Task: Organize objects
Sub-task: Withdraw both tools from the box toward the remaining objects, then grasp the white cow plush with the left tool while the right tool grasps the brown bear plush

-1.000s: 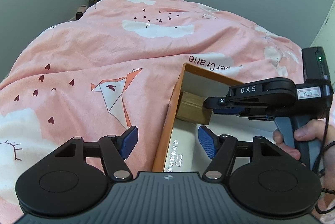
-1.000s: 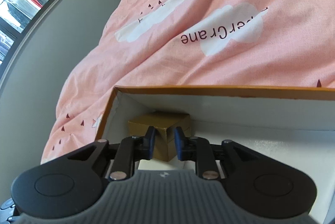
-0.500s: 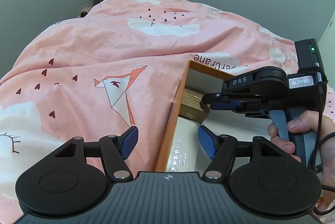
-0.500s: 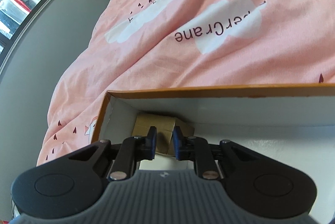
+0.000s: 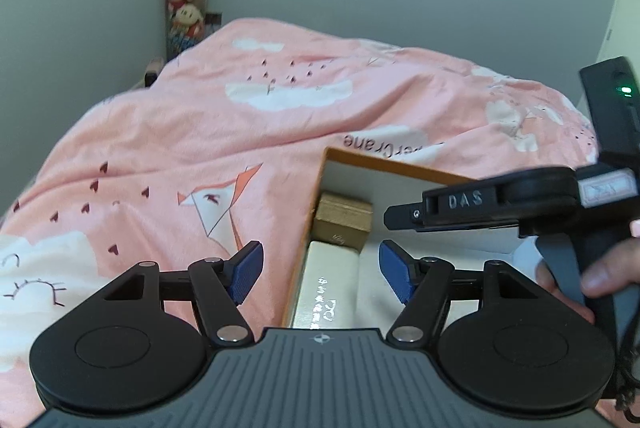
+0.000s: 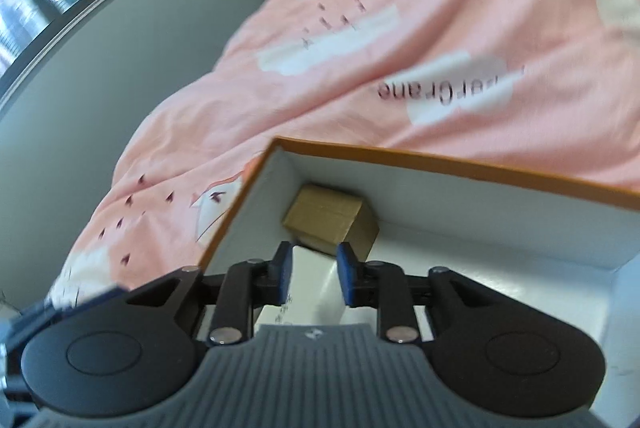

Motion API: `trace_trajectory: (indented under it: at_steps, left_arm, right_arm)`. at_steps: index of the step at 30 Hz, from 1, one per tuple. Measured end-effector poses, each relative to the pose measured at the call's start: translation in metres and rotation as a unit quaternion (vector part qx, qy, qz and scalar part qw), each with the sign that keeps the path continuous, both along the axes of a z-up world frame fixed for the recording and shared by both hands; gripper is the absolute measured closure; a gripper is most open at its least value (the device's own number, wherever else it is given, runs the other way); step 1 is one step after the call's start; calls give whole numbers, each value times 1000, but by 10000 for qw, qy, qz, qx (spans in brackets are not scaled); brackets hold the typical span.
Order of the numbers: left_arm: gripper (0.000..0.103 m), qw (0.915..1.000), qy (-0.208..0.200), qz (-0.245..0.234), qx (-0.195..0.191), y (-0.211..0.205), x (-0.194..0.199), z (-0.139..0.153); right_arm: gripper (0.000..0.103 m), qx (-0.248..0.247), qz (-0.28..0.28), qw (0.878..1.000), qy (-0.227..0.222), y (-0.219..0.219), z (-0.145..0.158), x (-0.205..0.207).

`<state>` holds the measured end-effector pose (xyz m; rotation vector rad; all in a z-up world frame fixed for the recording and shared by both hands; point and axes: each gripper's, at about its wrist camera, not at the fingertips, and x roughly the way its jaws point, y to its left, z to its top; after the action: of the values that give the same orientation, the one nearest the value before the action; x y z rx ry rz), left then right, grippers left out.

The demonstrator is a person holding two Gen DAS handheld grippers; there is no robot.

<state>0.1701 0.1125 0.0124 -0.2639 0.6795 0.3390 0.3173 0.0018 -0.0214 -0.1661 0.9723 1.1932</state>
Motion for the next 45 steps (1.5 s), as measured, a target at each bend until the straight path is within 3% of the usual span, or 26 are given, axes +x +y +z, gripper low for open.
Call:
trace_trajectory:
  at_steps: [2, 5, 10, 15, 18, 24, 33, 38, 45]
  left_arm:
    - [25, 9999, -65, -104, 90, -8, -7, 7]
    - [25, 9993, -133, -311, 185, -18, -17, 15]
    - [25, 9963, -246, -821, 37, -33, -39, 23]
    - [25, 9929, -121, -1173, 170, -54, -57, 23]
    - [25, 9918, -56, -1280, -24, -59, -67, 17]
    - [26, 9894, 250, -1345, -495, -56, -81, 2]
    - [32, 9751, 687, -1357, -1611, -42, -102, -23]
    - [32, 9668, 1065, -1594, -1691, -52, -108, -33]
    - [32, 9557, 1604, -1680, -1810, -58, -108, -57]
  right_arm:
    - [56, 120, 77, 9995, -293, -16, 12, -12]
    - [45, 279, 96, 9970, -713, -41, 29, -30]
    - [35, 525, -13, 9944, -920, -83, 43, -53]
    - [35, 685, -187, 9920, -1043, -123, 45, -77]
    - [24, 688, -319, 9903, -1162, -145, 43, -88]
    - [24, 444, -438, 9873, -1463, -177, 34, -106]
    - [26, -97, -547, 9955, -763, -218, 9, -113]
    - [42, -337, -504, 9976, -327, -229, -4, -116]
    - [50, -653, -449, 9961, 385, -229, -22, -118]
